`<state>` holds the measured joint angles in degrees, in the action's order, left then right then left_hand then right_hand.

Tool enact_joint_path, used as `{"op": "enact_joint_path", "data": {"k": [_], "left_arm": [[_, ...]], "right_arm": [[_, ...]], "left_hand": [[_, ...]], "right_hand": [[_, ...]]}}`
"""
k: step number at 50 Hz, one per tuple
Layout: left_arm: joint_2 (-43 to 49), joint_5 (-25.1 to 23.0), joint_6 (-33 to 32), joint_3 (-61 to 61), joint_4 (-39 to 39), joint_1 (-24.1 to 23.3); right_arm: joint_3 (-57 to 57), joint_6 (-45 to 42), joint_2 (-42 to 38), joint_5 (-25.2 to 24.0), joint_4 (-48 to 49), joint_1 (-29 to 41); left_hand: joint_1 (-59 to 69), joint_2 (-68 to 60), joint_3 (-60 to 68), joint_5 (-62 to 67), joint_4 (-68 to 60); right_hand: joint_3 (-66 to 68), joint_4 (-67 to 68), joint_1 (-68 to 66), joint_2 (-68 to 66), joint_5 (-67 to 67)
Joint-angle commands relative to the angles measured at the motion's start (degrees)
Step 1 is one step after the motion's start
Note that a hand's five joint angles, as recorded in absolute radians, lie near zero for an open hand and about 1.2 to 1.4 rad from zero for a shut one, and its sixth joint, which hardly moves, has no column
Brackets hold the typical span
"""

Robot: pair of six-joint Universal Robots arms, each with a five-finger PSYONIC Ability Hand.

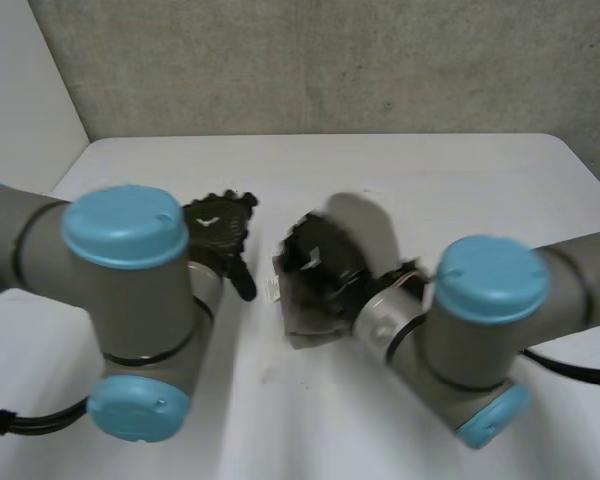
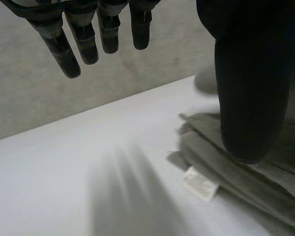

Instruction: Fold the towel.

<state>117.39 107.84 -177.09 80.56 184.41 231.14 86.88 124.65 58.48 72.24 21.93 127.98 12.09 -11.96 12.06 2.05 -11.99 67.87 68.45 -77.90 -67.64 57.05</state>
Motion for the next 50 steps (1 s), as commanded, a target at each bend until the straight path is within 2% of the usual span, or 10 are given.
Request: {"op": "enact_joint_path", "data": {"k": [1,5,6,7,9,11,20,28,38,50], "left_arm": [[-3.74,0.0,-0.1,5.91,0.34,6.06],[-4.36,-0.09,-0.18,7.15,0.43,7.22],[-4.36,-0.09,-0.27,7.15,0.43,7.31],[-4.36,-0.09,-0.27,7.15,0.43,7.31],[-4.36,-0.35,-0.27,6.37,0.52,7.31],[-4.36,-0.87,-0.36,5.84,0.52,7.22],[-2.35,-4.92,-0.01,-2.15,0.95,5.73],[4.68,-5.01,1.39,-11.12,0.96,0.73],[12.07,-9.39,4.56,-14.73,0.69,-4.81],[16.65,-9.58,3.95,-13.33,0.6,-4.47]], "right_arm": [[-4.43,-1.87,-8.64,-8.61,-2.32,3.33],[-4.88,-0.54,-8.38,-8.78,-3.83,3.07],[-4.88,1.11,-7.77,-8.69,-4.09,2.8],[-4.88,1.13,-7.77,-8.69,-4.09,2.8],[-3.65,7.24,-4.28,-7.82,-4.0,2.36],[-2.69,11.54,-1.56,-6.68,-4.17,1.93],[3.73,40.37,11.99,0.35,-6.01,-6.93],[3.21,57.61,14.73,-0.17,-16.11,-15.73],[0.14,62.38,13.24,-0.17,-20.96,-21.19],[-10.66,60.46,-1.51,-0.78,-28.78,-19.7]], "left_hand": [[0.64,-0.78,0.68,0.69,-0.75],[0.64,-0.78,0.68,0.69,-0.75],[0.64,-0.78,0.68,0.69,-0.75],[0.64,-0.78,0.68,0.69,-0.75],[0.64,-0.78,0.68,0.69,-0.75],[0.64,-0.78,0.68,0.69,-0.75],[2.15,-2.29,2.19,2.2,-2.26],[3.16,-3.3,3.2,3.21,-3.27],[5.35,-5.49,5.39,5.4,-5.46],[4.85,-4.99,4.89,4.9,-4.95]], "right_hand": [[12.13,11.55,-2.1,-12.36,12.95],[12.13,11.55,-2.1,-12.36,12.95],[-9.46,-10.04,19.49,9.23,-8.64],[-9.68,-10.26,19.7,9.45,-8.86],[-54.05,-54.63,64.08,53.82,-53.23],[-57.87,-58.45,67.9,57.64,-57.05],[-57.87,-58.45,67.9,57.64,-57.05],[-57.87,-58.45,67.9,57.64,-57.05],[-57.87,-58.45,67.9,57.64,-57.05],[-57.87,-58.45,67.9,57.64,-57.05]]}}
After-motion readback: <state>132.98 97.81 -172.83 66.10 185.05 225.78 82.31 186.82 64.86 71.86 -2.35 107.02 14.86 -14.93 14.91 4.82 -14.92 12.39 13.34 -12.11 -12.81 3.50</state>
